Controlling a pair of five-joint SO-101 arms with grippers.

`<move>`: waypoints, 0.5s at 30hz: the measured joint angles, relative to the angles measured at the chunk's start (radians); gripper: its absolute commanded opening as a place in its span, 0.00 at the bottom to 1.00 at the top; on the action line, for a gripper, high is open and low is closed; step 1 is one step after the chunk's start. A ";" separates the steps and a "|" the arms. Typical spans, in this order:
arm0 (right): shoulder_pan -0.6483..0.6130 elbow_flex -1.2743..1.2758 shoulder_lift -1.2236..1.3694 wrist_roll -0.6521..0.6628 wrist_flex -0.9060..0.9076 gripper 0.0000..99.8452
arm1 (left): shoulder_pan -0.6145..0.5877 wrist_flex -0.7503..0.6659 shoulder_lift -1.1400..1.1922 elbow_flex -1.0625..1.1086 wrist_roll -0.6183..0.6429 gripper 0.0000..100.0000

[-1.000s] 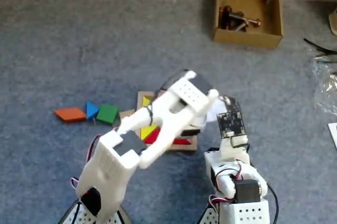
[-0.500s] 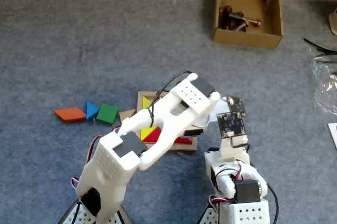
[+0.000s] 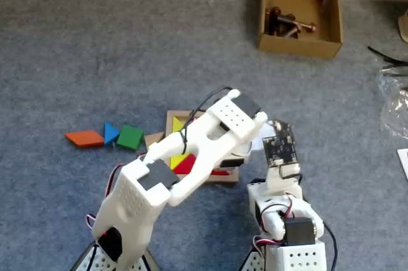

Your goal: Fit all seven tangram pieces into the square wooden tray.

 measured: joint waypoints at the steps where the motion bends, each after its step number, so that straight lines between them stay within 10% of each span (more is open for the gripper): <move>1: 0.000 0.000 0.000 0.000 0.000 0.01 | 0.000 0.005 0.000 0.000 0.000 0.00; 15: 0.000 0.000 0.000 0.000 0.000 0.01 | -0.023 0.068 -0.190 -0.017 0.000 0.00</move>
